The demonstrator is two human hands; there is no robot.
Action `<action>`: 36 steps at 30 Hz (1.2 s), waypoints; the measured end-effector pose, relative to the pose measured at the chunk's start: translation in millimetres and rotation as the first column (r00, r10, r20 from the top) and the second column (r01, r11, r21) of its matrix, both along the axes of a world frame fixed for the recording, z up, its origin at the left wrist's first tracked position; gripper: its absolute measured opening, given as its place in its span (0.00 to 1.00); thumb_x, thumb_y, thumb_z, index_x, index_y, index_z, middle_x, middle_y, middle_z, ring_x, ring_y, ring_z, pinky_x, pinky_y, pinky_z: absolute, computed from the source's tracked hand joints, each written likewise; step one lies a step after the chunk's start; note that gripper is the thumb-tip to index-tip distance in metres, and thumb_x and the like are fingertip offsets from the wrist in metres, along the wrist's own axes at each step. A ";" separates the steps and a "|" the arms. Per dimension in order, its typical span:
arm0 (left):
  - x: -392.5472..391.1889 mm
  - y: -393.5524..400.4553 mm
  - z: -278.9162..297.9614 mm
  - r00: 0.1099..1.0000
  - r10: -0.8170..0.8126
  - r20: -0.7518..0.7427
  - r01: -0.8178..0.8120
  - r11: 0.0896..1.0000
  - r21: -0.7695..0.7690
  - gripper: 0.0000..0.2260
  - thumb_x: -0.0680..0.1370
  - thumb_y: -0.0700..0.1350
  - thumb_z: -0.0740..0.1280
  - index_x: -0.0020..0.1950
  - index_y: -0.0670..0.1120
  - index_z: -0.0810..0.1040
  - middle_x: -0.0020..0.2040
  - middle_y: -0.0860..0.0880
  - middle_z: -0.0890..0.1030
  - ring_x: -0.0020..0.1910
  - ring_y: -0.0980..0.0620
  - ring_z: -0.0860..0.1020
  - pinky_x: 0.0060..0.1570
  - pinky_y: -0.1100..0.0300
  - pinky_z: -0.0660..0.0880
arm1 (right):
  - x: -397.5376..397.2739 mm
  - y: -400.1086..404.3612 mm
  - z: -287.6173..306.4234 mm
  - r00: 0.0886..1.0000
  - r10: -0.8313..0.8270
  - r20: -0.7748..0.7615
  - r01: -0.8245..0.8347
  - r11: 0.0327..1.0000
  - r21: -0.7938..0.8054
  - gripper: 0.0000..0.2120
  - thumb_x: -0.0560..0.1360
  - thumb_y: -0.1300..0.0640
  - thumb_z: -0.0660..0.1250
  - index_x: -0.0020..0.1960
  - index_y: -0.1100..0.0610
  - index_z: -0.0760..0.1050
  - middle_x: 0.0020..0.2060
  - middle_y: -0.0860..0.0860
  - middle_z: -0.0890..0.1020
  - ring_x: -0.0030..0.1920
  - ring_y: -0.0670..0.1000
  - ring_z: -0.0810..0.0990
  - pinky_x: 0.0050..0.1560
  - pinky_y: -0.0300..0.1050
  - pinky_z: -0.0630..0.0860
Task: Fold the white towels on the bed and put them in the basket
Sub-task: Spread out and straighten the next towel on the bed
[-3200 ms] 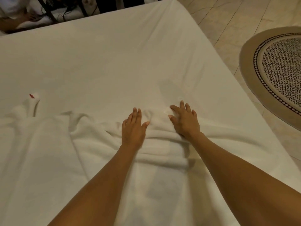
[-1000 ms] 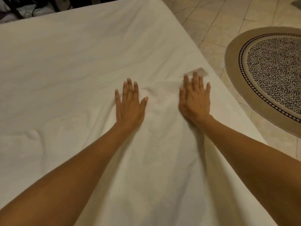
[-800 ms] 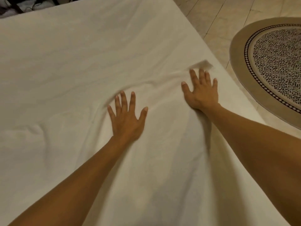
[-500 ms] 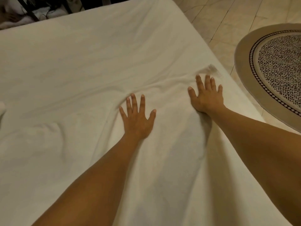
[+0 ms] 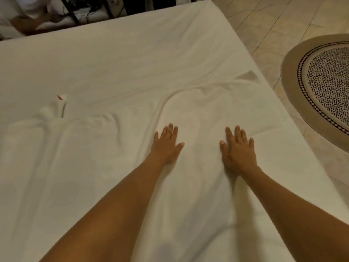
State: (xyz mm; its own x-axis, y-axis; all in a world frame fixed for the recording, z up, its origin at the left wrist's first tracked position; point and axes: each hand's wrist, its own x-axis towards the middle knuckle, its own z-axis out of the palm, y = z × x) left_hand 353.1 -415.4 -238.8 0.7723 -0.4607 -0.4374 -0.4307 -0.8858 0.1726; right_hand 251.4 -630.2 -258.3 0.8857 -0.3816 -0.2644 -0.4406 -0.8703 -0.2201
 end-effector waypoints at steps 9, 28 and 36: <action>-81.9 92.0 25.2 0.999 -0.030 -0.026 0.033 0.994 0.107 0.29 0.82 0.55 0.49 0.78 0.45 0.42 0.78 0.45 0.41 0.78 0.49 0.42 0.75 0.48 0.43 | -86.6 127.6 26.7 0.989 0.072 -0.125 -0.057 0.992 0.115 0.27 0.81 0.45 0.45 0.77 0.51 0.43 0.77 0.56 0.45 0.77 0.55 0.44 0.75 0.56 0.45; -157.9 408.9 25.7 0.997 -0.069 -0.030 0.074 0.978 0.196 0.29 0.83 0.55 0.47 0.78 0.44 0.40 0.78 0.44 0.40 0.78 0.48 0.41 0.75 0.47 0.43 | -167.5 394.8 45.2 0.987 0.013 -0.158 0.002 0.995 0.095 0.27 0.81 0.47 0.47 0.77 0.52 0.44 0.77 0.57 0.47 0.77 0.57 0.46 0.74 0.57 0.49; -191.3 505.7 19.7 1.000 -0.020 -0.014 0.022 0.990 0.140 0.27 0.83 0.53 0.48 0.78 0.46 0.40 0.78 0.47 0.39 0.78 0.51 0.42 0.75 0.49 0.44 | -188.9 512.5 46.0 0.977 0.091 -0.192 -0.060 0.985 0.159 0.27 0.81 0.46 0.47 0.77 0.52 0.43 0.77 0.56 0.45 0.77 0.56 0.45 0.75 0.55 0.49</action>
